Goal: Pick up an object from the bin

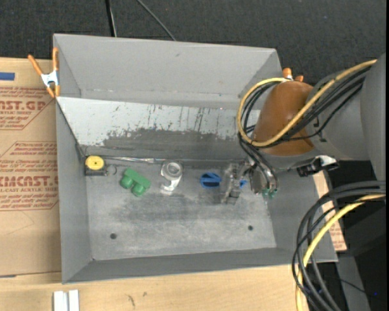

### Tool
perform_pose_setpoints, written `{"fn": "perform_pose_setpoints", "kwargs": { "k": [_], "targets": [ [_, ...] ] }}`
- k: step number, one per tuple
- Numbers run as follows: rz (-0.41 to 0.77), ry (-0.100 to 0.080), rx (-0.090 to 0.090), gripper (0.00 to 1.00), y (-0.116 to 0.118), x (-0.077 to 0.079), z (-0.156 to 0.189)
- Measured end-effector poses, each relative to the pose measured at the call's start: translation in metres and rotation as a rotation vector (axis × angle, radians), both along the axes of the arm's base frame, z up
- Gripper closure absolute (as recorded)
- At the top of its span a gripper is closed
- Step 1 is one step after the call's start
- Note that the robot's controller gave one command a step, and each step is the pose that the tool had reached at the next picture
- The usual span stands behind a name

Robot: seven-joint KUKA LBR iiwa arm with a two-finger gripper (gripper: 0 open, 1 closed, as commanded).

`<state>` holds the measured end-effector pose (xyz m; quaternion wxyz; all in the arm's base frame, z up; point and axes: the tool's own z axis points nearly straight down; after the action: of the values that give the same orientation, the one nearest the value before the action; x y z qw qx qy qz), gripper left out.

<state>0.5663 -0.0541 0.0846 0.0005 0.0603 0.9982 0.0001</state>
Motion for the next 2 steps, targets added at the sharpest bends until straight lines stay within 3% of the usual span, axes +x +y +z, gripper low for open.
{"fn": "perform_pose_setpoints", "kwargs": {
  "k": [1,2],
  "targets": [
    [0.000,0.000,0.000,0.00,-0.0001,0.0000,0.0000],
    [0.000,0.000,0.000,1.00,-0.0001,0.0000,0.0000]
  ]
}}
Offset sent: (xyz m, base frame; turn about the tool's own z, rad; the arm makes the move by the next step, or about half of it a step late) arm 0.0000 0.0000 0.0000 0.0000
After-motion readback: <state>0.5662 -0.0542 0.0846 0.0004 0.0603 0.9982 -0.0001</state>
